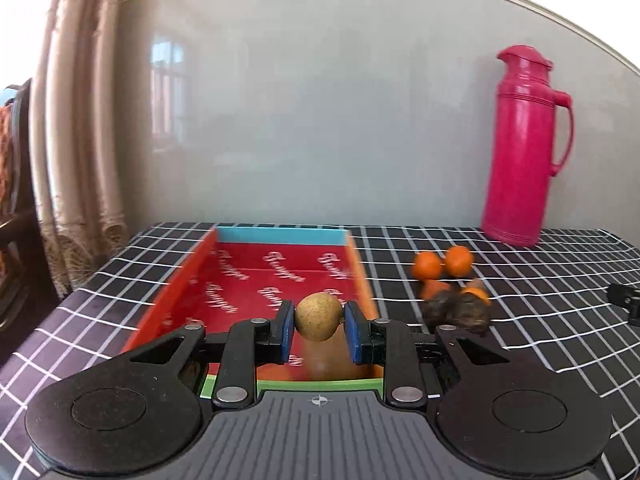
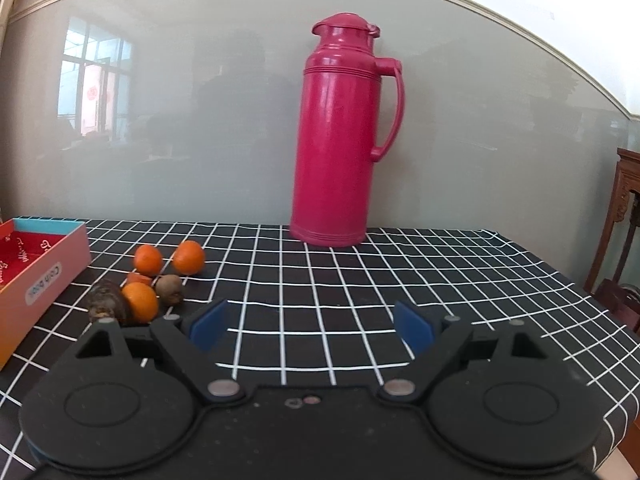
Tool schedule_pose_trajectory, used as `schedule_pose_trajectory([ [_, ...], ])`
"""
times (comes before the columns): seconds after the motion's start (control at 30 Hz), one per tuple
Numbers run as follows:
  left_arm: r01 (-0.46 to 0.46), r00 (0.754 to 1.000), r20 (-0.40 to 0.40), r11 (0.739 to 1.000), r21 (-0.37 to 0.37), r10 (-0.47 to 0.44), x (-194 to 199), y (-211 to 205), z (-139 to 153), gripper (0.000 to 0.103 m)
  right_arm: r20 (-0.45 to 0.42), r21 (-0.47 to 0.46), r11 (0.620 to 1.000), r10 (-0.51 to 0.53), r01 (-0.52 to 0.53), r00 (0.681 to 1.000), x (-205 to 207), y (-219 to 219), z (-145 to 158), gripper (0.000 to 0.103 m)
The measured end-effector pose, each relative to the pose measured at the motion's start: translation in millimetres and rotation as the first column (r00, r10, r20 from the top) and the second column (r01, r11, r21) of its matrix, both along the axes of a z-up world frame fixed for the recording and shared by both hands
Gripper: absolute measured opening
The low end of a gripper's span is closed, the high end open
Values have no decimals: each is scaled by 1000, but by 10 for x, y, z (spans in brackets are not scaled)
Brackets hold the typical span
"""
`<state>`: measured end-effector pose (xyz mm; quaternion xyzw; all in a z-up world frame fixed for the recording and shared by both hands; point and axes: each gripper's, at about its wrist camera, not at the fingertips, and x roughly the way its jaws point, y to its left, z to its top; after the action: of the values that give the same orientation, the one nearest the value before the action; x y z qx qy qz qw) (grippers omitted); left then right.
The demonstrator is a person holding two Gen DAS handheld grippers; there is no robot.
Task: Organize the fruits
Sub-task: 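Carry the tan potato into the red box and open the left tool, then reach the right tool to the dark brown round fruit and close on it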
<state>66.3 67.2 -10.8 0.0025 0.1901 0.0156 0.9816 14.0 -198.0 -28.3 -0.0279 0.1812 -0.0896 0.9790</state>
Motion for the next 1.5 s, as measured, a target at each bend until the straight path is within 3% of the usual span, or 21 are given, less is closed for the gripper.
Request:
schedule_pose_trajectory([
  [0.43, -126, 992, -23, 992, 7, 127, 87, 429, -121, 27, -4, -13, 1000, 19, -19, 1000, 5, 94, -9, 89],
  [0.87, -141, 989, -41, 990, 5, 141, 94, 512, -169, 28, 6, -20, 999, 38, -38, 999, 28, 190, -8, 93],
  [0.9, -140, 989, -39, 990, 11, 140, 90, 503, -170, 38, 5, -22, 999, 39, -39, 999, 35, 204, -9, 93],
  [0.93, -144, 989, -29, 989, 18, 145, 81, 500, -161, 56, 4, -21, 999, 43, -43, 999, 39, 216, -10, 93],
  [1.0, -149, 989, 0, 988, 30, 149, 40, 482, -138, 74, 4, -20, 999, 50, -50, 999, 46, 241, -11, 93],
  [1.27, -142, 990, 18, 989, 40, 142, -2, 482, -114, 78, 2, -20, 997, 77, -76, 997, 65, 332, -20, 93],
  [1.4, -147, 989, 38, 988, 53, 145, -34, 481, -97, 88, 6, -19, 996, 90, -90, 996, 80, 390, -18, 93],
  [1.5, -151, 988, 41, 987, 51, 149, -52, 514, -92, 88, 3, -12, 994, 108, -108, 994, 105, 464, -22, 93],
])
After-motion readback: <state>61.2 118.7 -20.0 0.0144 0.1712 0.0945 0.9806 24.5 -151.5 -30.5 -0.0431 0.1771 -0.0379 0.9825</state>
